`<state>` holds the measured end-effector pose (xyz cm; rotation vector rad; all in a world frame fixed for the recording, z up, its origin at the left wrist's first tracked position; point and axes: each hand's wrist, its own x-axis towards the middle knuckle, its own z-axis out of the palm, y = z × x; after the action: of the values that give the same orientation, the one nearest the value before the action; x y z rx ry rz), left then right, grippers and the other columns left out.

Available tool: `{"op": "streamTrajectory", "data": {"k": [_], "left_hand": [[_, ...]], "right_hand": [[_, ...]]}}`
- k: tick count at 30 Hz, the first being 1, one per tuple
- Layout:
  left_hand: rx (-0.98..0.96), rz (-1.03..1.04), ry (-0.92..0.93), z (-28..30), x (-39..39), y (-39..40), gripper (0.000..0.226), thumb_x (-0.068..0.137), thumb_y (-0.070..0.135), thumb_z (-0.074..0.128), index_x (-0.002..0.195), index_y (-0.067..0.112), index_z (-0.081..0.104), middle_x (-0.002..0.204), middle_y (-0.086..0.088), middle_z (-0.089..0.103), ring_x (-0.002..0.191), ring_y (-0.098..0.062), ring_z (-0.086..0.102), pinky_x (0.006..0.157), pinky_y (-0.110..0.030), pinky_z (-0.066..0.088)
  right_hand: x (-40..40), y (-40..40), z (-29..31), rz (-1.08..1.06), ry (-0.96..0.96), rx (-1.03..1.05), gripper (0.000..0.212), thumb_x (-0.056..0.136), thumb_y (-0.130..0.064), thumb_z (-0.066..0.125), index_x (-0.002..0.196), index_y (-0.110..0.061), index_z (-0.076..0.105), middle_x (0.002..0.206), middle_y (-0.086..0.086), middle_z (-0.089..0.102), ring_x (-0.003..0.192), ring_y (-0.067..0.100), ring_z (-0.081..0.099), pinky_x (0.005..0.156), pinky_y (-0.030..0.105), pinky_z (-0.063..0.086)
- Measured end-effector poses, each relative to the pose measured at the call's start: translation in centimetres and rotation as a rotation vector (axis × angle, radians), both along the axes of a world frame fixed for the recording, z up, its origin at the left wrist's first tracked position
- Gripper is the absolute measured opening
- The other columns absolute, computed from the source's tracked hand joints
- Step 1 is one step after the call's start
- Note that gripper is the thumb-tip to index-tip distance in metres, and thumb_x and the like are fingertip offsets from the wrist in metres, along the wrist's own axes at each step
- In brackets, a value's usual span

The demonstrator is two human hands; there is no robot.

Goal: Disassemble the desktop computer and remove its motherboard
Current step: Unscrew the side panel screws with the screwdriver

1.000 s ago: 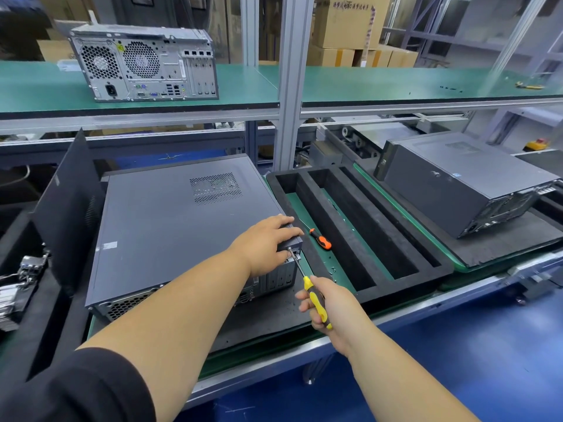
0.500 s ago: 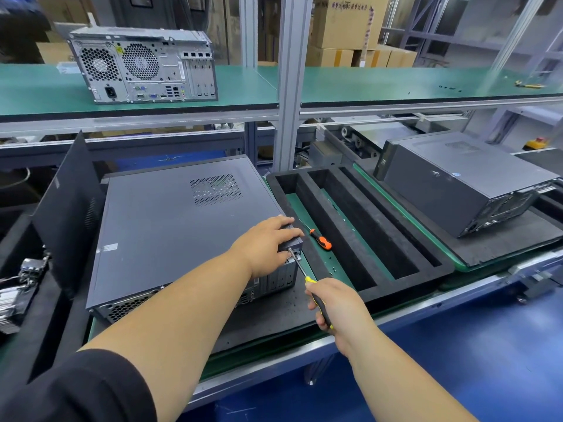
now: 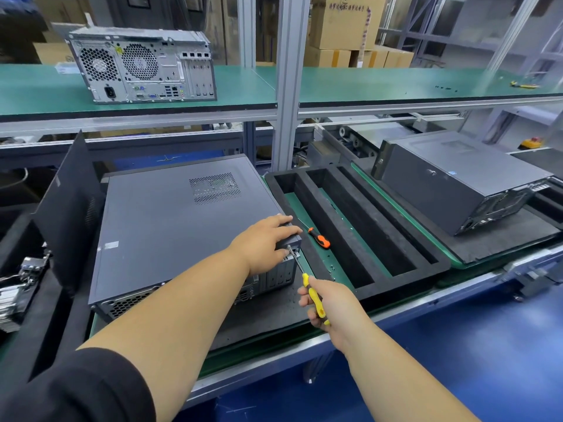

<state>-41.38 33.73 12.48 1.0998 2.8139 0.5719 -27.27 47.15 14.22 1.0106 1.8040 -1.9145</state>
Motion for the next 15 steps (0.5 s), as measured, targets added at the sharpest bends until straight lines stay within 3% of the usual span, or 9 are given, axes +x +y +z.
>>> {"op": "streamTrajectory", "data": {"k": [4,7,9,12,15], "left_hand": [[-0.01,0.012,-0.006,-0.1,0.0,0.0,0.054,0.094,0.03,0.056,0.142,0.043,0.038,0.157,0.016,0.02,0.145,-0.013,0.018,0.114,-0.041,0.031],[-0.012,0.009,-0.005,-0.1,0.0,0.0,0.054,0.093,0.03,0.056,0.143,0.042,0.038,0.157,0.015,0.02,0.146,-0.014,0.018,0.114,-0.042,0.03],[-0.005,0.006,-0.007,0.0,0.0,0.1,0.054,0.093,0.03,0.057,0.143,0.043,0.038,0.157,0.015,0.021,0.146,-0.014,0.018,0.114,-0.042,0.03],[0.003,0.005,-0.027,0.1,0.1,-0.1,0.057,0.092,0.028,0.057,0.143,0.044,0.037,0.157,0.017,0.021,0.145,-0.01,0.018,0.114,-0.04,0.03],[0.228,0.026,-0.1,0.5,0.8,-0.4,0.059,0.088,0.012,0.053,0.139,0.042,0.045,0.151,0.017,0.033,0.139,-0.003,0.027,0.112,-0.027,0.028]], "right_hand": [[0.7,0.4,-1.0,0.021,0.216,0.127,0.016,0.096,-0.026,0.059,0.093,-0.011,0.055,0.082,0.007,0.063,0.047,0.012,0.048,0.047,0.024,0.042],[0.7,0.5,-2.0,0.043,0.265,0.276,0.017,0.091,-0.025,0.065,0.088,-0.015,0.05,0.08,0.006,0.065,0.046,0.011,0.042,0.047,0.025,0.038],[0.4,0.5,-2.3,0.077,0.25,0.404,0.019,0.089,-0.032,0.063,0.087,-0.016,0.053,0.079,0.006,0.064,0.051,0.012,0.043,0.051,0.027,0.039],[-0.5,0.3,-2.5,-0.004,0.122,0.247,0.028,0.095,-0.036,0.054,0.087,-0.012,0.064,0.074,0.005,0.065,0.045,0.011,0.044,0.045,0.024,0.039],[-1.4,0.4,-2.2,0.001,0.0,0.211,0.032,0.099,-0.03,0.048,0.083,-0.011,0.068,0.069,0.001,0.067,0.039,0.011,0.043,0.046,0.025,0.038]]}}
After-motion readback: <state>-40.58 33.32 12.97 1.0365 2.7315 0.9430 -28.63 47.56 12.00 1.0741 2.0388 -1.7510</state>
